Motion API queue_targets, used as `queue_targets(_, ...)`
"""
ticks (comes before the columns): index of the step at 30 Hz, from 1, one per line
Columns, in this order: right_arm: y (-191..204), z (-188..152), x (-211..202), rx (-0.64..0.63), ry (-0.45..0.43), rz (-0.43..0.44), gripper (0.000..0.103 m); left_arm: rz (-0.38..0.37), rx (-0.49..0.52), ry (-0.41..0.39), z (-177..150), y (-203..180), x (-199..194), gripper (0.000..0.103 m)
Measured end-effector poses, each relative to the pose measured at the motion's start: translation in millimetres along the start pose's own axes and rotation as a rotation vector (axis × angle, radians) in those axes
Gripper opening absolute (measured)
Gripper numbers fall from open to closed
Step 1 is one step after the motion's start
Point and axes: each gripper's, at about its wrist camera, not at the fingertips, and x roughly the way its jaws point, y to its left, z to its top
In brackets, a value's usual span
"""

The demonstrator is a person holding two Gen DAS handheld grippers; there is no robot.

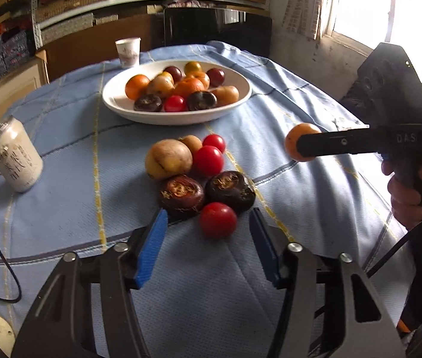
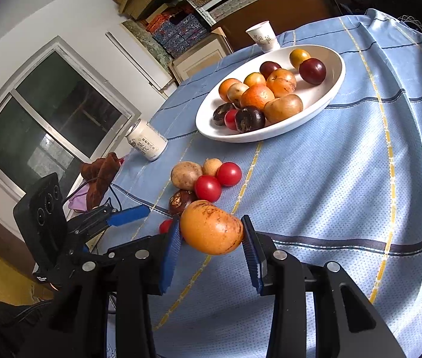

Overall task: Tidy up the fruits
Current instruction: 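Grasp another red tomato with the left gripper while the right holds the yellow fruit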

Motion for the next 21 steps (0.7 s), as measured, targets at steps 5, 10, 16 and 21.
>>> queue_targets(5,1.9,-0.4,2.0,-0.008,0.004,-0.010,0.040,-0.032,-0.020,0.046,-0.3,1.2,10.0,0.048)
queue_targets(10,3.3,-0.8,3.1,-0.008,0.013,0.004,0.041,-0.046,-0.033,0.082,2.6,-1.8,20.0,0.040)
queue_targets(16,6.5,-2.0,5.2,-0.020,0.022,-0.004,0.041,-0.046,-0.057,0.105,4.0,-1.3,26.9,0.034)
queue_targets(21,9.6,-3.0,7.3,-0.033,0.030,-0.002,0.041,-0.045,-0.081,0.132,5.8,2.2,34.4,0.030)
